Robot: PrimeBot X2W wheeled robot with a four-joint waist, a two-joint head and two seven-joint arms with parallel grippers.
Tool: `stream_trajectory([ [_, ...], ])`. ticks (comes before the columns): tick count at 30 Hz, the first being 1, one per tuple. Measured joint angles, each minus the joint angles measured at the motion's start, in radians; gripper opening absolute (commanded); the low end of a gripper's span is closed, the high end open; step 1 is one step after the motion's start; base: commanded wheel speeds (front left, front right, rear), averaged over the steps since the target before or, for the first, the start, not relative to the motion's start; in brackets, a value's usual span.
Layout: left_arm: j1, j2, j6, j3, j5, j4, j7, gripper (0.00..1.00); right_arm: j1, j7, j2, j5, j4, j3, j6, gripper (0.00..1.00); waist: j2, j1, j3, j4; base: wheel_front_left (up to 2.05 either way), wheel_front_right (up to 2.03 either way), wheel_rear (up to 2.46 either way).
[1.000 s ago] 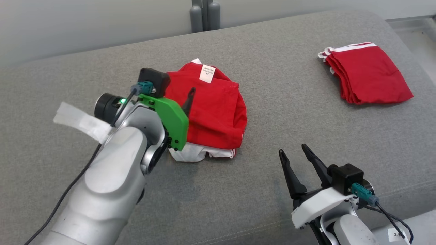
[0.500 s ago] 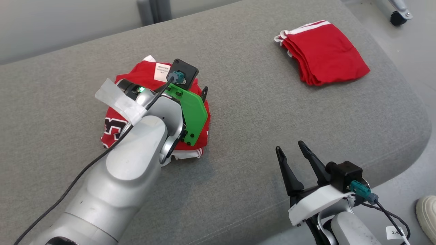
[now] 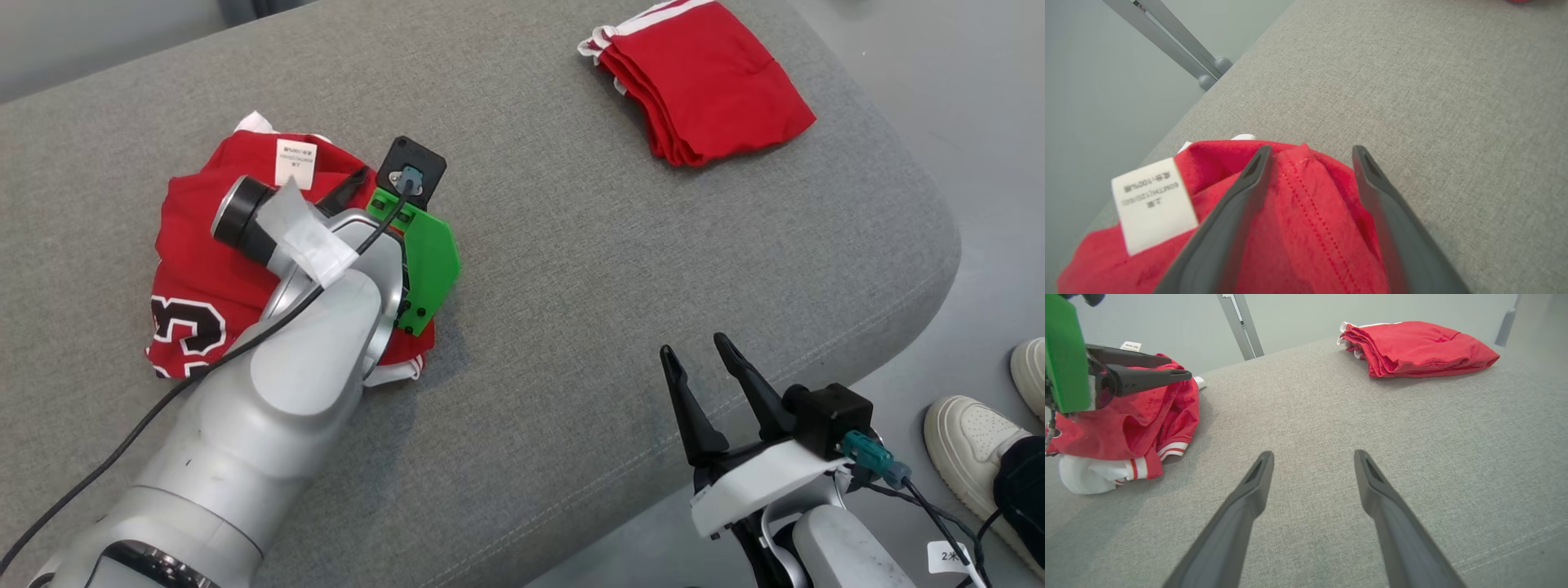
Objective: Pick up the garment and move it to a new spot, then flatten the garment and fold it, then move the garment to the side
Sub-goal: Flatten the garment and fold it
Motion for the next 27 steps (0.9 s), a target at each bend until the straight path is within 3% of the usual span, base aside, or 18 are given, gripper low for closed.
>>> stream_trajectory([
  [7,-0.013,-0.003,0.008,-0.016,0.007,0.032,0.031,0.98,0.000,0.000,0.000,0.000,-0.006,0.003,0.000,1.00,0.0000,0.0000,0.006,0.016,0.00,0.00,0.00],
  [9,-0.018,-0.001,0.008,-0.019,0.005,0.040,0.040,0.45,-0.001,0.000,0.000,0.001,-0.007,0.006,0.000,1.00,0.0000,0.0000,0.005,0.024,0.00,0.00,0.00],
  [10,-0.021,0.002,0.004,-0.021,0.005,0.045,0.045,0.31,-0.002,0.000,0.000,0.001,-0.007,0.007,0.000,1.00,0.0000,0.0000,0.004,0.027,0.00,0.00,0.00],
  [11,-0.023,0.006,-0.003,-0.023,0.005,0.050,0.049,0.09,-0.004,0.000,0.000,0.001,-0.007,0.008,0.000,1.00,0.0000,0.0000,0.003,0.029,0.00,0.00,0.00],
  [12,-0.026,0.009,-0.010,-0.024,0.003,0.055,0.055,0.00,-0.005,0.000,0.000,0.002,-0.007,0.009,0.000,1.00,0.0000,0.0000,0.003,0.030,0.00,0.00,0.00],
  [19,-0.027,0.006,-0.033,0.003,-0.047,0.050,-0.013,0.00,-0.005,0.000,0.000,0.001,-0.010,-0.002,0.000,1.00,0.0000,0.0000,0.001,0.041,0.00,0.00,0.00],
  [27,-0.087,-0.051,-0.052,0.059,-0.117,-0.038,-0.159,0.00,-0.005,0.000,0.001,-0.004,-0.003,-0.001,0.000,1.00,0.0000,0.0000,-0.021,0.062,0.00,0.00,0.00],
])
